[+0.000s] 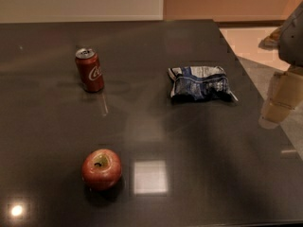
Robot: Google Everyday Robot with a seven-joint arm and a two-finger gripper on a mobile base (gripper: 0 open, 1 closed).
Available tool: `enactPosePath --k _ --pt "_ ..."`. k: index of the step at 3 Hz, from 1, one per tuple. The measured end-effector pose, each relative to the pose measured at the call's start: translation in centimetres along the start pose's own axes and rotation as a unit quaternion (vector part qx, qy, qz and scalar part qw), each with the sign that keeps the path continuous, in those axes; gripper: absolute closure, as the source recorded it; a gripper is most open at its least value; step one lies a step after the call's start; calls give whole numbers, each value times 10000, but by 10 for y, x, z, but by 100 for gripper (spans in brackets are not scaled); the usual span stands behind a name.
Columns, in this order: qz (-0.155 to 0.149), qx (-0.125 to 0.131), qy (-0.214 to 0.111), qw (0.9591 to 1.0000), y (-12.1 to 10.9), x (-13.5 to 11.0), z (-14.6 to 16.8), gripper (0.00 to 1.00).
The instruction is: Pick coke can
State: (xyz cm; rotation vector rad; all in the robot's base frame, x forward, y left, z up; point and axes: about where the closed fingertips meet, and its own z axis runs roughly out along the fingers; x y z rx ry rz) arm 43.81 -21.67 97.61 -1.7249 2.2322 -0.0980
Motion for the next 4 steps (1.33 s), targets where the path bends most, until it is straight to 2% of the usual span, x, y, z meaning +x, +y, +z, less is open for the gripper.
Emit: enactPosePath --k 2,3,4 --pt "6 -4 -46 10000 -2 -4 2 0" --pt "39 -86 -710 9974 -32 -67 28 0" --pt "-35 -168 -1196 9927 -53 -121 48 0"
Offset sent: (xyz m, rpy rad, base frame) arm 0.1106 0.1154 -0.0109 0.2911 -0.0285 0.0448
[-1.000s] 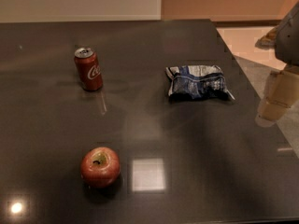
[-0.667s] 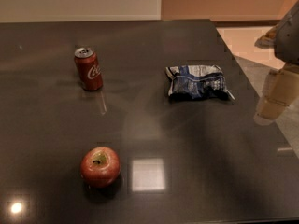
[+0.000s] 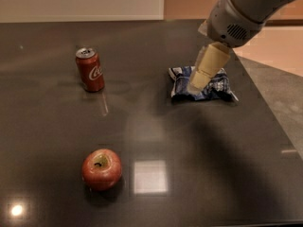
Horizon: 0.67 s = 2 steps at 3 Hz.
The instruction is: Pick coke can
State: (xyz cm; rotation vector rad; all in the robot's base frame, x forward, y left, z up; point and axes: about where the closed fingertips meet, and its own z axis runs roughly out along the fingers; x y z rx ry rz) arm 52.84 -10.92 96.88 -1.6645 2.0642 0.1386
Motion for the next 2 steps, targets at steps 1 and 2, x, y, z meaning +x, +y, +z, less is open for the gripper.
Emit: enactPosePath --k 1,2 --pt "-92 -25 -446 9990 -12 -42 25 0" --pt "-158 -42 -711 9973 -12 -79 50 0"
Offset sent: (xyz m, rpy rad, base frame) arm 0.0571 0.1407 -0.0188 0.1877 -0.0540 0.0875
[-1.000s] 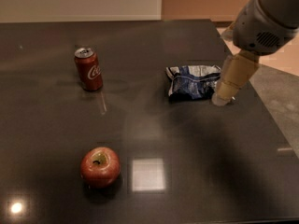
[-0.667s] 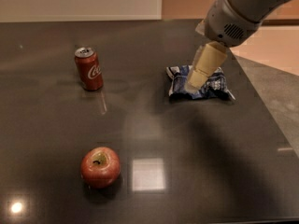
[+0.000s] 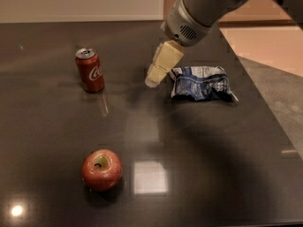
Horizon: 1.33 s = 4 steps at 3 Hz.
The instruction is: Pick coke can
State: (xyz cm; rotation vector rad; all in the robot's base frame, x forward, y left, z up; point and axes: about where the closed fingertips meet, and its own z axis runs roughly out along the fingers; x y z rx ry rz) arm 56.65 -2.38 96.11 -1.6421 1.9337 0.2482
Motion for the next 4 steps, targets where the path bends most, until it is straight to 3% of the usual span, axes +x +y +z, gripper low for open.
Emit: enactPosePath --k 2,4 --pt "17 -60 -290 9996 7 -67 55 0" --pt "752 -69 -170 9970 -1 -114 99 0"
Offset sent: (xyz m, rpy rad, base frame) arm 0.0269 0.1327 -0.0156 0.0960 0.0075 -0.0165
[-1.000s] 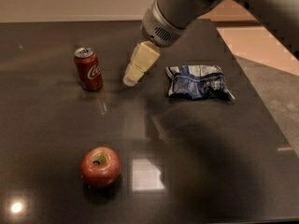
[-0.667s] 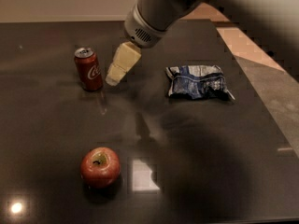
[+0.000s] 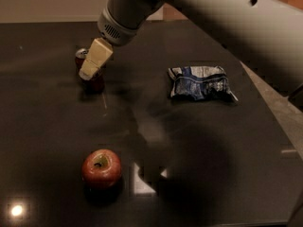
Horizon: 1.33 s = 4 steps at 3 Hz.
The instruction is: Pick coke can
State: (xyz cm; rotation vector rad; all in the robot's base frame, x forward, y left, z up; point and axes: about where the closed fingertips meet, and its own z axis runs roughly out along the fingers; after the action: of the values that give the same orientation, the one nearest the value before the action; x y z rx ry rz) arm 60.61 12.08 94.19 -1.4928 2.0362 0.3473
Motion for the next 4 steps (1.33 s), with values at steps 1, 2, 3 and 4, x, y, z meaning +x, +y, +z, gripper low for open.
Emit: enactPosePath --k 1,2,3,4 --pt "-50 3 30 10000 0 -2 1 0" --pt "-131 -2 40 9999 -4 -5 10 0" --pt "-153 -74 18 9999 -8 -7 29 0" --pt "-75 -88 -6 9999 -14 -7 48 0"
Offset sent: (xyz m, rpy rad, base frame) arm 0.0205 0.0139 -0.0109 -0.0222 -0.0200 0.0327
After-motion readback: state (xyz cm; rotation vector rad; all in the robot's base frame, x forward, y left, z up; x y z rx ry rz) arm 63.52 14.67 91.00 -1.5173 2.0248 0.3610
